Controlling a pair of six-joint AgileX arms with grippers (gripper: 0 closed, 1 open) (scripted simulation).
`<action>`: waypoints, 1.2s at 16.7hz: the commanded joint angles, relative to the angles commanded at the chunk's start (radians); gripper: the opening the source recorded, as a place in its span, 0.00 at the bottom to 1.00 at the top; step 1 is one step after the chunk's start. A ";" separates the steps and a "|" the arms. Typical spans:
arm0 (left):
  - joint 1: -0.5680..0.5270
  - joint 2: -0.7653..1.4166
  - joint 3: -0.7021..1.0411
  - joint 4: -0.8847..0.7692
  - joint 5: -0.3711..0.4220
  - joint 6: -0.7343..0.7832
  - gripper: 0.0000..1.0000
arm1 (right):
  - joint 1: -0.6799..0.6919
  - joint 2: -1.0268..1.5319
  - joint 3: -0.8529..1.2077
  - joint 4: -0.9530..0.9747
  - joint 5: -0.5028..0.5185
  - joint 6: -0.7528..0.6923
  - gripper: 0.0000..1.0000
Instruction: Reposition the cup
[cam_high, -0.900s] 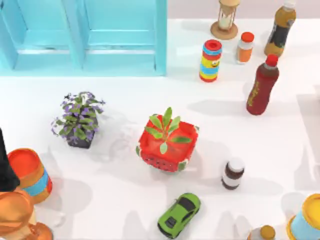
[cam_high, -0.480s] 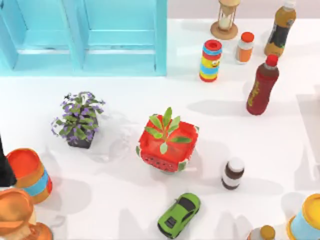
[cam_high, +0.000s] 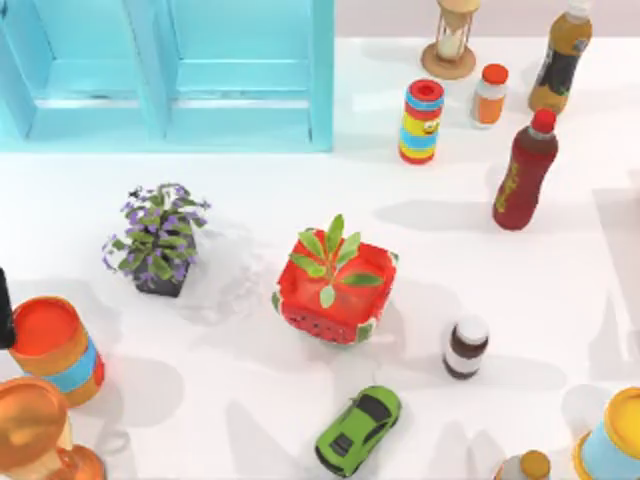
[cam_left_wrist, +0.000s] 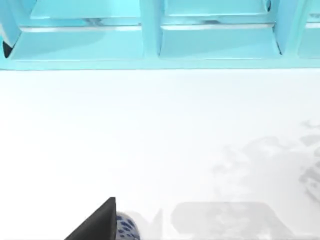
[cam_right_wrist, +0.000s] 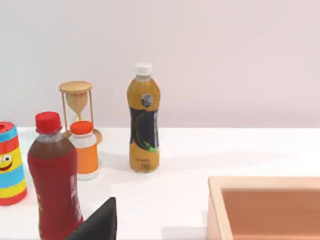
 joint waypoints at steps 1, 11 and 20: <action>0.005 0.043 0.038 -0.030 0.000 0.006 1.00 | 0.000 0.000 0.000 0.000 0.000 0.000 1.00; 0.058 0.487 0.404 -0.346 0.000 0.062 1.00 | 0.000 0.000 0.000 0.000 0.000 0.000 1.00; 0.095 0.888 0.729 -0.632 -0.003 0.125 1.00 | 0.000 0.000 0.000 0.000 0.000 0.000 1.00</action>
